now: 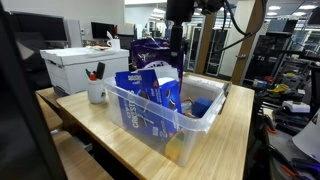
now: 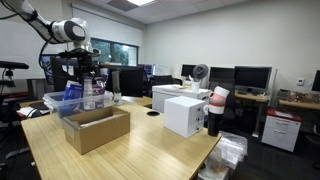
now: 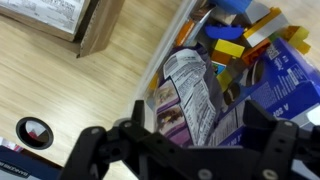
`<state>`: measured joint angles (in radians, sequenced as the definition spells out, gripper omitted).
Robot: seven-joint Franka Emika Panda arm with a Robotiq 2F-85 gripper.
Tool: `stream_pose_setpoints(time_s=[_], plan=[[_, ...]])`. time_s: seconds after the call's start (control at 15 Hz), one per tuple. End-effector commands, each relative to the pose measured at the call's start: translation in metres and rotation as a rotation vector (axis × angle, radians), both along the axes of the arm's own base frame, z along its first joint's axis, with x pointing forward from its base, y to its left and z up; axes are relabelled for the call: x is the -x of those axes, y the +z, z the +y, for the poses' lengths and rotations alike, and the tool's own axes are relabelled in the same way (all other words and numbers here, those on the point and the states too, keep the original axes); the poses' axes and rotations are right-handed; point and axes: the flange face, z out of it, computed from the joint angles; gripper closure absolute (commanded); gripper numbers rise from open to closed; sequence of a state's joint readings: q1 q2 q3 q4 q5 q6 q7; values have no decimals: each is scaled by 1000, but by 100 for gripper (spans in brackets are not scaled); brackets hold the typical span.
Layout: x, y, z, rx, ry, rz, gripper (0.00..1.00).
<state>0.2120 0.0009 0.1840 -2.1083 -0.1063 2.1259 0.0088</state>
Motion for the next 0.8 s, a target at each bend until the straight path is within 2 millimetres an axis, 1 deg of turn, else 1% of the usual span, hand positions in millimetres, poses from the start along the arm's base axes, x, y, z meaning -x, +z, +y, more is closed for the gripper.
stream_pose_setpoints(time_s=[0.0,0.13,0.27,0.33,0.4,0.47,0.6,0.73], plan=[[-8,-8,1,-15,33,-24,0],[-10,-11,2,-14,30,-30,0],[-10,-13,2,-1,42,-45,25],[-10,-12,1,10,44,-52,33],[-10,-11,1,16,50,-57,44],[-10,-11,0,20,50,-58,53],[-10,-11,-1,25,51,-58,63],[-10,-11,-1,26,50,-53,84]])
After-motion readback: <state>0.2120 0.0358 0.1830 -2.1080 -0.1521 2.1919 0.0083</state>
